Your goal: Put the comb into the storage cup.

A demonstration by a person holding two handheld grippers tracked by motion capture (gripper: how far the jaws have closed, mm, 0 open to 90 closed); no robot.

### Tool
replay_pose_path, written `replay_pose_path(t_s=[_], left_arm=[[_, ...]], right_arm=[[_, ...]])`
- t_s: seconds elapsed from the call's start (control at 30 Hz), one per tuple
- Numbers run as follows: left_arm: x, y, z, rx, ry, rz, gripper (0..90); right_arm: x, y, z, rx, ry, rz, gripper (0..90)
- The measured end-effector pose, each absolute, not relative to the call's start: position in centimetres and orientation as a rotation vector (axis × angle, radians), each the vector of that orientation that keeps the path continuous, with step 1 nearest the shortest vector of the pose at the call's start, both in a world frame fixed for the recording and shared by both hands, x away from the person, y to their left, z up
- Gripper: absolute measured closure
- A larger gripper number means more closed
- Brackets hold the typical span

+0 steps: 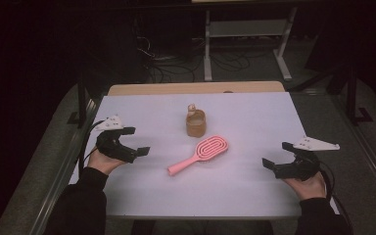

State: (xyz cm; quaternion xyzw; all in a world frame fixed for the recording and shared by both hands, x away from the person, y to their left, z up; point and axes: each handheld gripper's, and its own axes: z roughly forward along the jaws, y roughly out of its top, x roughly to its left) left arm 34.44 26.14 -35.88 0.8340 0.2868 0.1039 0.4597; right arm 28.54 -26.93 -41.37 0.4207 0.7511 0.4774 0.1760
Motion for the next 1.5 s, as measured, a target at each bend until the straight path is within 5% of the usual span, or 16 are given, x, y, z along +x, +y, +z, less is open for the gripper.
replay_pose_path(t_s=[1.5], left_arm=[[36.3, 17.8, -37.0, 2.249, 0.549, 0.135, 0.0]], right_arm=[[28.5, -26.5, -41.5, 1.173, 2.153, 1.319, 0.0]])
